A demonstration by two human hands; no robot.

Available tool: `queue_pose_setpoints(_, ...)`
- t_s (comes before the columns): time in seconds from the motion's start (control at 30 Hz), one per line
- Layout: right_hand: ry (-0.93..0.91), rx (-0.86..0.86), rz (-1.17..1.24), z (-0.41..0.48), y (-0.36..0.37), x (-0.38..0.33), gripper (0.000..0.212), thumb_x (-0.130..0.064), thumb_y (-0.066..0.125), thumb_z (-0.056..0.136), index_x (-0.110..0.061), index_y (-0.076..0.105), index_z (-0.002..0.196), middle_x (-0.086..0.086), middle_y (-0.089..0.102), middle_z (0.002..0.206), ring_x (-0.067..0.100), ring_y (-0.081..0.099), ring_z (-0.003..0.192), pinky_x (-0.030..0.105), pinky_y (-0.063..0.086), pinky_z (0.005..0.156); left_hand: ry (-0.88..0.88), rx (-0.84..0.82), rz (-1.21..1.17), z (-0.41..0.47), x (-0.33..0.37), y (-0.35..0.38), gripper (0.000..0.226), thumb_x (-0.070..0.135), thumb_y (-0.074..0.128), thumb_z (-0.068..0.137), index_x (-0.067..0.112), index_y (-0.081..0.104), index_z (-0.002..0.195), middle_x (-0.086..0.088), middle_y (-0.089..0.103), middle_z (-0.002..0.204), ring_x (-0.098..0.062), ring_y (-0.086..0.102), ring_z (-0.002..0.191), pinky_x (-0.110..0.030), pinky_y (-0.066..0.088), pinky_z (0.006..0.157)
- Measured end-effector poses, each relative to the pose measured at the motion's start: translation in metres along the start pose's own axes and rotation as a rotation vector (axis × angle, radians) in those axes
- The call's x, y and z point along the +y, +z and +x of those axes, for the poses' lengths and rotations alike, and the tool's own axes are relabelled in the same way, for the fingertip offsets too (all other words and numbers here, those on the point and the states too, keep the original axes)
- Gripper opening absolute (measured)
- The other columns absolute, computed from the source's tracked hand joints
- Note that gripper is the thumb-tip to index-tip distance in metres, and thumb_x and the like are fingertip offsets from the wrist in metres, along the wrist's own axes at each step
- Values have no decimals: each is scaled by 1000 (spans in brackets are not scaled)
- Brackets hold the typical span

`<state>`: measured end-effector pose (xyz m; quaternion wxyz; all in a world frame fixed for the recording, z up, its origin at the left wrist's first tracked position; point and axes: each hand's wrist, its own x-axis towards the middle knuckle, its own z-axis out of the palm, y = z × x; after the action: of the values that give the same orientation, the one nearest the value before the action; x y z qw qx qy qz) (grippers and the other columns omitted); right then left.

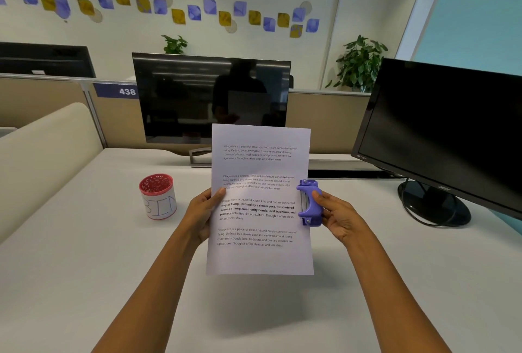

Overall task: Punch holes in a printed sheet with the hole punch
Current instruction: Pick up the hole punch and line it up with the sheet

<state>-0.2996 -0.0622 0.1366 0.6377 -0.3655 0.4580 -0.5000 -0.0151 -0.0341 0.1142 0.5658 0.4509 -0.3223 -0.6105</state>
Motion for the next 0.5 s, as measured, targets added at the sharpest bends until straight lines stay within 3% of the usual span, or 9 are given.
queue_pose_setpoints(0.23,-43,-31,-42,-1,4,0,11,-16,56,90,-15,62,99,3,64,97,19,61,85,26,59,61,6,-7,-42,3,2,1,26,20,62,85,10,62,109,-9,75,85,-26,72,71,-38,59,57)
queue_pose_setpoints(0.5,-7,-116,-7,-1,-8,-6,13,-19,56,90,-18,66,98,5,66,99,22,62,90,35,59,71,-30,16,12,5,5,-3,24,20,61,87,9,62,108,-15,71,96,-29,71,75,-46,60,65)
